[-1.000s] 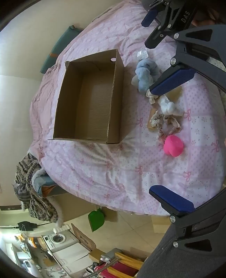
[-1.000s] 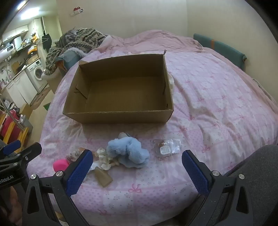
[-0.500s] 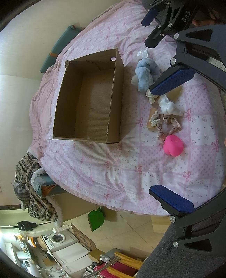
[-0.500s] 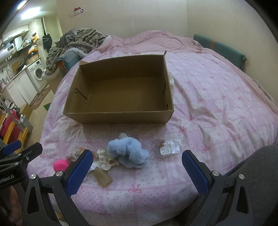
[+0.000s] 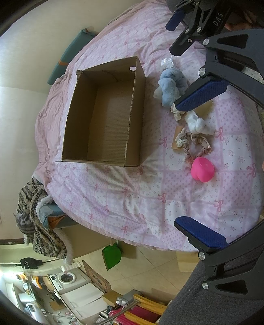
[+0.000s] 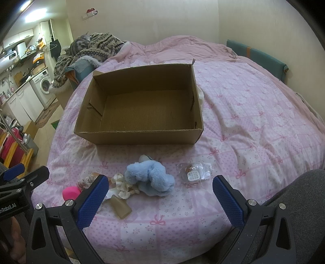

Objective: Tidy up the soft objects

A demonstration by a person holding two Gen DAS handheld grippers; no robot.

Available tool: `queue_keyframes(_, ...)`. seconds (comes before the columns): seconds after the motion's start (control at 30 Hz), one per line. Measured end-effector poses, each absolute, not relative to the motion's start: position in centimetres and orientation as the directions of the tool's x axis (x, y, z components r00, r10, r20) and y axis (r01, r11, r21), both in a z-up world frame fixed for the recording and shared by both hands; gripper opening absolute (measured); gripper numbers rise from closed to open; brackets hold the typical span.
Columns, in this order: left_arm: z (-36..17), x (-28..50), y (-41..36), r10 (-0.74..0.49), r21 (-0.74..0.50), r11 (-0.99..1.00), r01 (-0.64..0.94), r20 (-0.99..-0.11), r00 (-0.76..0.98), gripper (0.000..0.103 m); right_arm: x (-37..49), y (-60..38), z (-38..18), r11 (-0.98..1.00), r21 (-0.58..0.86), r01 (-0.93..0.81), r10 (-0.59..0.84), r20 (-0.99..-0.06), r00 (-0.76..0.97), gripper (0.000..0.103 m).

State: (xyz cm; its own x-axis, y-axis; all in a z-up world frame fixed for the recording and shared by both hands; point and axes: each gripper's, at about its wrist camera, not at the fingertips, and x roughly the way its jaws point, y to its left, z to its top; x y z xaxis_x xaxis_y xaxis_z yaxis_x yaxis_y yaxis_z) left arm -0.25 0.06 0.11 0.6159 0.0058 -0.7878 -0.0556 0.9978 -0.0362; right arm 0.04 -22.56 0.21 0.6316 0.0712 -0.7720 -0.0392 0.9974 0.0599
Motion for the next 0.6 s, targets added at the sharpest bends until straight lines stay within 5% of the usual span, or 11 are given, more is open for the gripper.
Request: queue_keyframes(0.6, -0.17, -0.15, 0.65, 0.018, -0.028, 0.997, -0.066, -0.789, 0.614, 0.103, -0.01, -22.68, 0.39, 0.997, 0.063, -0.035, 0.071, -0.771, 0.632, 0.103)
